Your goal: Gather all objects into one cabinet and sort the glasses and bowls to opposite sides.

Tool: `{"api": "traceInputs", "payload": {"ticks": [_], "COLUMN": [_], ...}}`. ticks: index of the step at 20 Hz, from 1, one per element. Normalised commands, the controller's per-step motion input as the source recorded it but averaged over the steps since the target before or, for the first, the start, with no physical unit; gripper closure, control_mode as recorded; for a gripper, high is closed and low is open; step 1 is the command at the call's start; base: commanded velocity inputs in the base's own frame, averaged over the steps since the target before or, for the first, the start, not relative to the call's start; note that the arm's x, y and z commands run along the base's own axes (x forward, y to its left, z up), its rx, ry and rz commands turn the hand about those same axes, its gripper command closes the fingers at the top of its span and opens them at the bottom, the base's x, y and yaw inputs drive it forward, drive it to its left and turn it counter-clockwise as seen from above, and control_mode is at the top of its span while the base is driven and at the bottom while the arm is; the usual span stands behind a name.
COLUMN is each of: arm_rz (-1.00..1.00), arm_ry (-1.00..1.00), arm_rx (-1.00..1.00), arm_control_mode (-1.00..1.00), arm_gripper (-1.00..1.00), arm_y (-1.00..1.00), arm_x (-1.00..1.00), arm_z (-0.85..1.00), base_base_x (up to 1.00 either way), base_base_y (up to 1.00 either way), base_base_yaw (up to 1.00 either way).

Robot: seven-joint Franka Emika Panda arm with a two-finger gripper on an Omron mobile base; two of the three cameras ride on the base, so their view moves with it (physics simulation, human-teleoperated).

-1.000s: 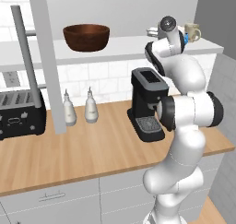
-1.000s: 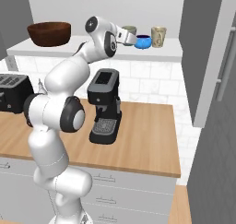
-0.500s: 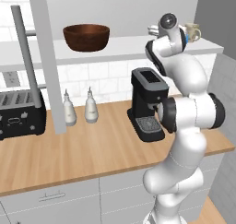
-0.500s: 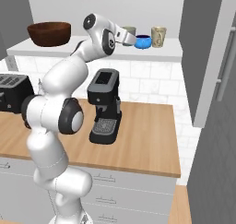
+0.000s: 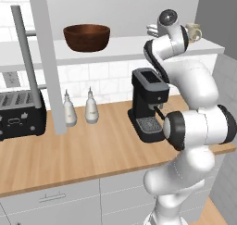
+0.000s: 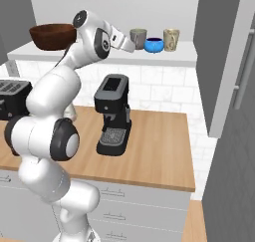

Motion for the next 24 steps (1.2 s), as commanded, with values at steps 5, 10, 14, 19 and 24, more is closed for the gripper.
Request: {"api": "traceInputs", "payload": {"ticks": [5,10,14,19,24], "arm_rz": [0.03,0.11,0.15,0.18,0.21], "arm_ry": [0.08,0.01,0.0,-0.01,-0.07], "arm_rx": [0.18,0.2,0.2,0.1,0.01], "arm_control_mode": [-1.0,-1.0,-1.0,-1.0,-1.0], "arm_gripper": [-1.0,-1.0,-1.0,-1.0,-1.0], "arm_y": [0.56,0.47,0.49,0.59,0.51], "arm_x": [-0.45,-0.61,-0.58,-0.14,-0.02], "arm_z": [0.19,0.26,0.03,0.0,0.0], "base_base_x": [0.0,0.0,0.0,0.0,0.0], "base_base_y": [0.0,0.0,0.0,0.0,0.0], "base_base_yaw": [0.0,0.0,0.0,0.0,0.0]}}
